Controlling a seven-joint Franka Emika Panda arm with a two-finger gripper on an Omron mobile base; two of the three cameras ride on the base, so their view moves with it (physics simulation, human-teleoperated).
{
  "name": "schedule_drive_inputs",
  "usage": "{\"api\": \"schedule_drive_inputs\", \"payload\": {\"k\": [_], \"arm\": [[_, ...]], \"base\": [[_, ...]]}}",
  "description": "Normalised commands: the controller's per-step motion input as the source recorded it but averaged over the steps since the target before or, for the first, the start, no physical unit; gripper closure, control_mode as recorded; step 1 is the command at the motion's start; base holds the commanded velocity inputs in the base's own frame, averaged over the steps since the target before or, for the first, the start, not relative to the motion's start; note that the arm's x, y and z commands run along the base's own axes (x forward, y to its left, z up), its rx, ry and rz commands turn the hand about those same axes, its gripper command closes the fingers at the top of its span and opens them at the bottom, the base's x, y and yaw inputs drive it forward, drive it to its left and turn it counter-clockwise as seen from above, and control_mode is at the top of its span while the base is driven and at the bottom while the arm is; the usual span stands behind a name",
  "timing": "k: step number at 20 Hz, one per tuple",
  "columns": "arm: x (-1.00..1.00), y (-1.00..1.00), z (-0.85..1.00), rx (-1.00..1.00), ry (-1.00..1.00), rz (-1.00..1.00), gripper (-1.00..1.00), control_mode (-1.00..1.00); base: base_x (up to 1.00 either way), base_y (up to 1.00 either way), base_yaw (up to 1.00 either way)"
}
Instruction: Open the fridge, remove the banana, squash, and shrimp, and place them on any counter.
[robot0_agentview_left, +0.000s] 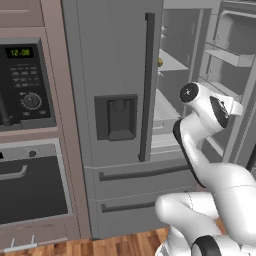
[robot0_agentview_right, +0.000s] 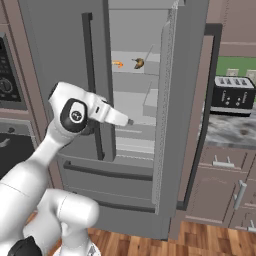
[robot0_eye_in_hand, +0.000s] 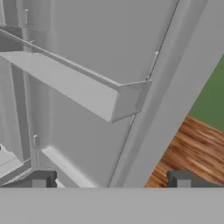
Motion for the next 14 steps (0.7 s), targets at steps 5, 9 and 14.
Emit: {"api": "schedule_drive_inputs", "payload": {"k": [5,9,14], "arm": [[0.08,1.00,0.05,0.23,-0.01,0.47,-1.00,-1.00],[0.21,0.74,0.19,0.35,0.04,0.54,-1.00,-1.00],[0.05,0.54,0.21,0.24,0.00,0.48,-1.00,-1.00]], "base": [[0.00,0.00,0.00],[0.00,0.00,0.00],[0.00,0.00,0.00]]}}
